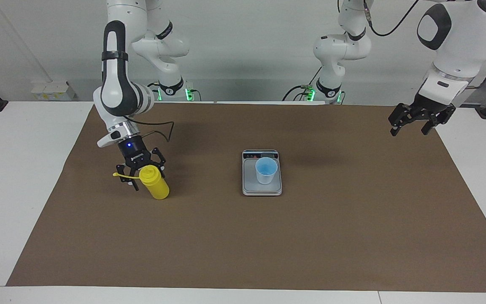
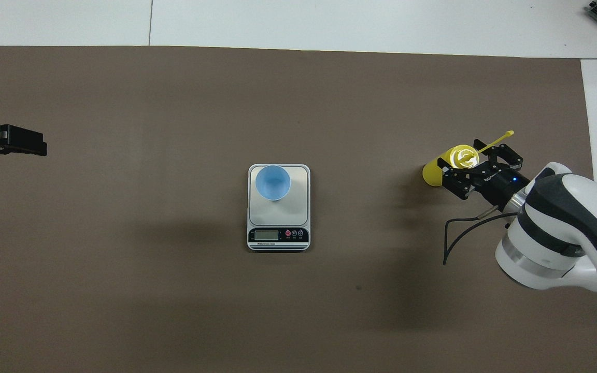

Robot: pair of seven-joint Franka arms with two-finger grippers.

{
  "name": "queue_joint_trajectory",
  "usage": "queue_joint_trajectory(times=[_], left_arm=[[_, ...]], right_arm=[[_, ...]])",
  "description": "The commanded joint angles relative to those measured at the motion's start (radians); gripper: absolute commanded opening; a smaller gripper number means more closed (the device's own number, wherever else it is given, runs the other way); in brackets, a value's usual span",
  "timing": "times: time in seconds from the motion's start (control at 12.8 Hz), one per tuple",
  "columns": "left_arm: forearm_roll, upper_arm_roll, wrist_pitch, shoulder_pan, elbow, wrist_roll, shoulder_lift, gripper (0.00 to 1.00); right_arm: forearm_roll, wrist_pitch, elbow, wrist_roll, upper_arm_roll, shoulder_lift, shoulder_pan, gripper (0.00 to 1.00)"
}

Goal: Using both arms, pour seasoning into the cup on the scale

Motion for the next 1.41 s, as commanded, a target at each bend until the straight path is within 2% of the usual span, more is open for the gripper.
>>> queue_joint_trajectory(times=[0.0,0.31,0.78,1.33], left_arm=[[0.004,-0.006,0.004,0.008,-0.019,0.004,-0.02,1.0],[0.004,-0.006,0.007,0.005,-0.017,-0.004,-0.02,1.0],[0.004,-0.007,0.007,0.002,-0.019,-0.004,-0.02,1.0],[0.004,-0.007,0.001,0.003,-0.017,0.002,-0.02,1.0]], right_arm=[[0.028,0.118,-0.054,0.006,0.006,-0.066,0.046,1.0],[0.028,0.209,-0.028,0.013,0.011,-0.067,0.067,1.0],[0.012,0.228,0.059,0.022,0.009,-0.03,0.067,1.0],[-0.213,0.217,0.124,0.02,0.008,0.0,0.059,1.0]])
